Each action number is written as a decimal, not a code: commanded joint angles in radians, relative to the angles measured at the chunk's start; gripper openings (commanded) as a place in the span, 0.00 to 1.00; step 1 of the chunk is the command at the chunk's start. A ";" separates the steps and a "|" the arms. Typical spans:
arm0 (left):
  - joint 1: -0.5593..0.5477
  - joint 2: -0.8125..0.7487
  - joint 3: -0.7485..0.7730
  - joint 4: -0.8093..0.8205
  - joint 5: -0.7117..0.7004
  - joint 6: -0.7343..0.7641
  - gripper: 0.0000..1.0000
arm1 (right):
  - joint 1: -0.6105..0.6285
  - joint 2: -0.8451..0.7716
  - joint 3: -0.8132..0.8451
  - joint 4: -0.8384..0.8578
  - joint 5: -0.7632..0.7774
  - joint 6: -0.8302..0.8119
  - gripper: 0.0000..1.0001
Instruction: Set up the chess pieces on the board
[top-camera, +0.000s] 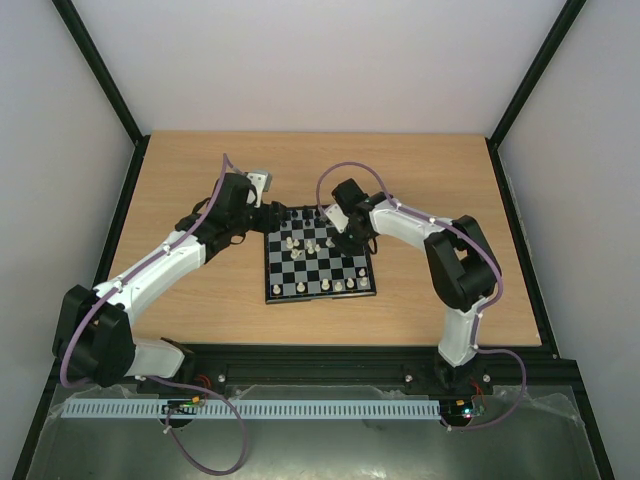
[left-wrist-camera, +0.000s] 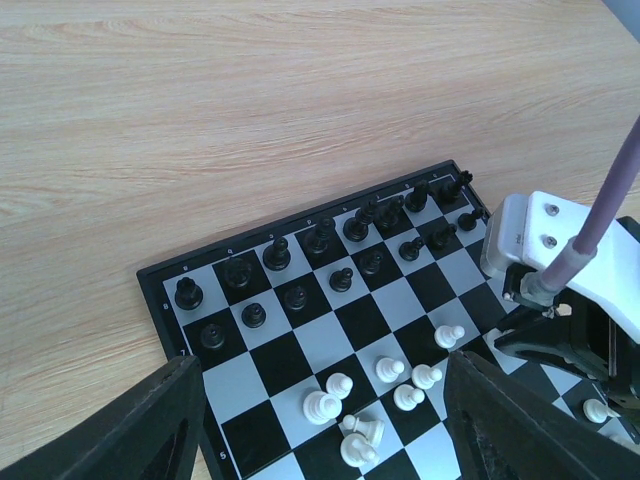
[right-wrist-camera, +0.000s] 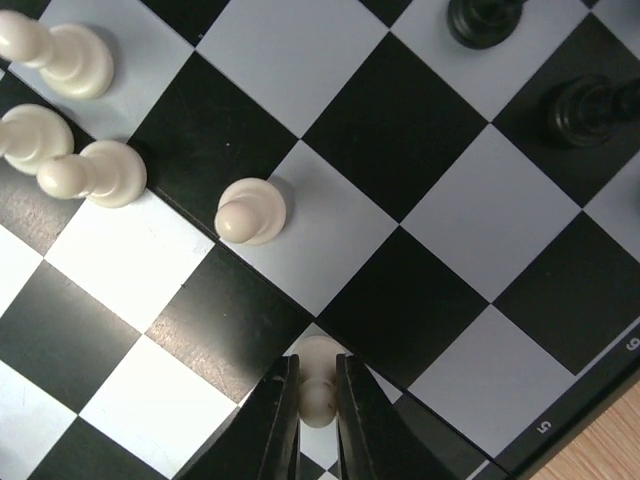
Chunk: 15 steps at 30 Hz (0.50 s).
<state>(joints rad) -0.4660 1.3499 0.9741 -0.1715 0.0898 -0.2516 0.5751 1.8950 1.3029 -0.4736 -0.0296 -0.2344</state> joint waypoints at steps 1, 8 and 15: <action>0.003 0.009 0.005 -0.013 0.010 -0.004 0.68 | -0.004 0.009 0.014 -0.021 -0.021 0.009 0.09; 0.003 0.014 0.007 -0.015 0.014 -0.007 0.68 | -0.004 -0.054 -0.021 -0.057 -0.064 -0.019 0.01; 0.003 0.012 0.009 -0.016 0.020 -0.008 0.69 | -0.003 -0.166 -0.114 -0.103 -0.082 -0.060 0.01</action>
<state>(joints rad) -0.4660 1.3571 0.9741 -0.1741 0.0975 -0.2520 0.5739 1.8122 1.2415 -0.4957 -0.0868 -0.2623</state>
